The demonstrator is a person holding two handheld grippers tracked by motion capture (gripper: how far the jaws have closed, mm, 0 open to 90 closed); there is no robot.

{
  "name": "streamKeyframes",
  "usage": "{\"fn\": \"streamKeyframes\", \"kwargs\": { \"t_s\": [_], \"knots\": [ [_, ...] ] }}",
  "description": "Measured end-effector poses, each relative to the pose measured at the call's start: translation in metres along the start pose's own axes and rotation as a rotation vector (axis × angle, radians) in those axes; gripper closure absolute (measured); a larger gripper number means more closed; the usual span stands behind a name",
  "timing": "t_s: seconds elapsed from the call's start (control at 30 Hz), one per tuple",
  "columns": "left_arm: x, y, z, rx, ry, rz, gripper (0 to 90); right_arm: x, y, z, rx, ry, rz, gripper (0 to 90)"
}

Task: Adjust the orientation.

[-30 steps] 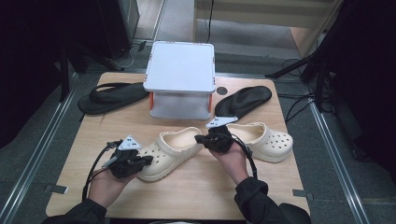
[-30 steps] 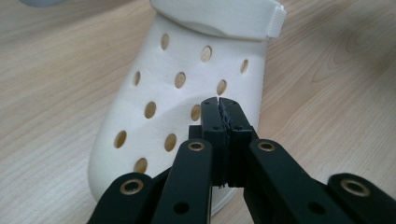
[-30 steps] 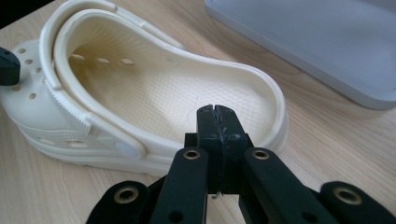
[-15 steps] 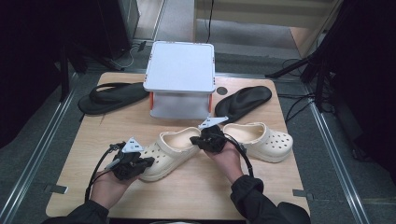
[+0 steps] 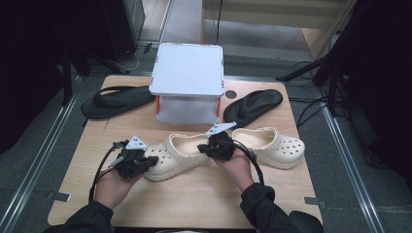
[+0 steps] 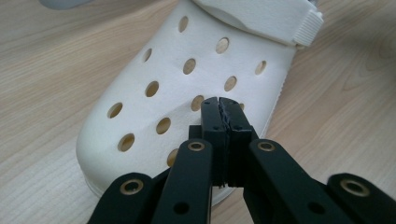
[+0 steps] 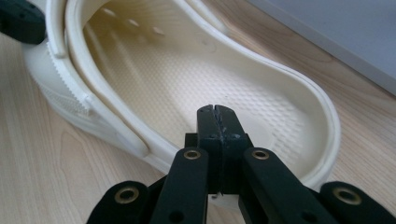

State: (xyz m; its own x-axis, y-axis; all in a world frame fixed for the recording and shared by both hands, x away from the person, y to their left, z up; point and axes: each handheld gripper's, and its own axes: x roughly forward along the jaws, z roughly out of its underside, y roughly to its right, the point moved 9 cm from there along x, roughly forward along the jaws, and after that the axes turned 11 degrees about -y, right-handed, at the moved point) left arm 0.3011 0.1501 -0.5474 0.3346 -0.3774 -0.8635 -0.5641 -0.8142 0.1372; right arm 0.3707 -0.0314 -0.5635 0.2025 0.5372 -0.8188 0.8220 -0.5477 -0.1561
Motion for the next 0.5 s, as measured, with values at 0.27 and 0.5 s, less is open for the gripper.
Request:
{"fn": "streamKeyframes", "kwargs": {
  "t_s": [0.27, 0.5],
  "knots": [
    [0.001, -0.014, -0.005, -0.032, 0.010, 0.012, 90.0, 0.001, -0.016, 0.005, -0.041, -0.026, -0.022, 90.0],
    [0.004, -0.026, -0.014, -0.039, 0.021, 0.012, 90.0, 0.002, -0.031, 0.010, -0.066, -0.043, -0.044, 90.0]
  ]
}}
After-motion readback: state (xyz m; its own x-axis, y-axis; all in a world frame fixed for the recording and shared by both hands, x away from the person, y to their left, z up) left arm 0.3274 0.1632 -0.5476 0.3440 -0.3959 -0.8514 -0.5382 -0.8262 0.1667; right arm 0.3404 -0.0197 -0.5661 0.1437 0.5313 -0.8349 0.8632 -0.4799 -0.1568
